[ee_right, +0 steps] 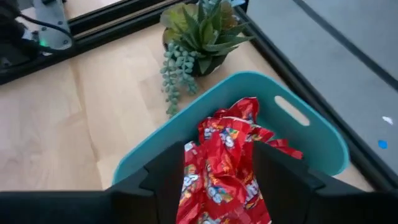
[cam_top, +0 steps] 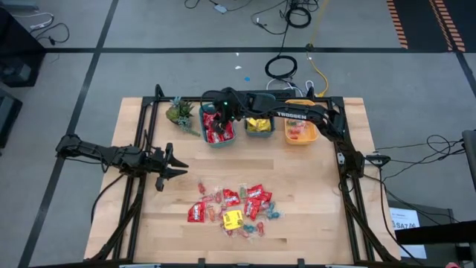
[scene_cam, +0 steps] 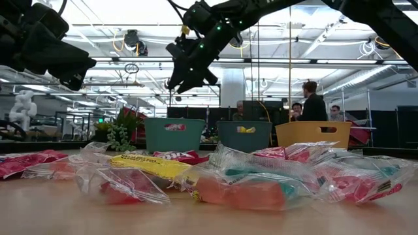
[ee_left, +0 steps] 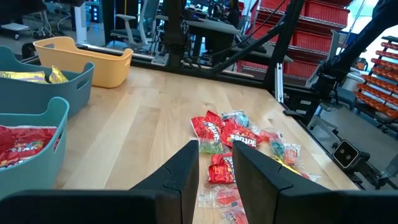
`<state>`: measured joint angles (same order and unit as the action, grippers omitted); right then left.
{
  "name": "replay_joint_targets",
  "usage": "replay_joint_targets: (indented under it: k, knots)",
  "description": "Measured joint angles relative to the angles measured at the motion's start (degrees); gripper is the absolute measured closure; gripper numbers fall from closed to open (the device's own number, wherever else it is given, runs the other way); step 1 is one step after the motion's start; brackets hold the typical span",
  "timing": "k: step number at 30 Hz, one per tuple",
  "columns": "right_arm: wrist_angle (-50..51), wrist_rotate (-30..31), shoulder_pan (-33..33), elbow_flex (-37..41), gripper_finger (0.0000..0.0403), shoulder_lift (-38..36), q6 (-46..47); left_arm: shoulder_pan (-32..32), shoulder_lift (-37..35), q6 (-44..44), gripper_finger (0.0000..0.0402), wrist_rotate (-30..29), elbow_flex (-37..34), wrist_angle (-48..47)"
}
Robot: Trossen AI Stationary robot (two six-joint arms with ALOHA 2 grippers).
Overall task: Sort candy
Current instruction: Put the red gummy candy into the yellow bin
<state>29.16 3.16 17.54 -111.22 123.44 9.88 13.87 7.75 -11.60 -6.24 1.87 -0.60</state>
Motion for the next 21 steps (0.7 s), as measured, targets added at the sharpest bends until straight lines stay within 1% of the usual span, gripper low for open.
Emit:
replay_joint_targets:
  k: [6, 12, 19, 21]
  knots:
    - [1.11, -3.65, -0.67, 0.00, 0.0223, 0.00, 1.46, 0.02, 0.00, 0.00, 0.0294, 0.00, 0.00, 0.00]
    - [2.15, -7.82, -3.14, 0.00, 0.0226, -0.02, 1.46, 0.00, 0.00, 0.00, 0.0294, 0.00, 0.00, 0.00]
    - [4.06, -7.74, -9.89, 0.00, 0.0227, -0.04, 1.35, 0.02, 0.00, 0.00, 0.0294, 0.00, 0.00, 0.01]
    - [3.96, -6.13, -12.29, 0.00, 0.0227, -0.04, 0.35, 0.00, 0.00, 0.00, 0.0294, 0.00, 0.00, 0.02]
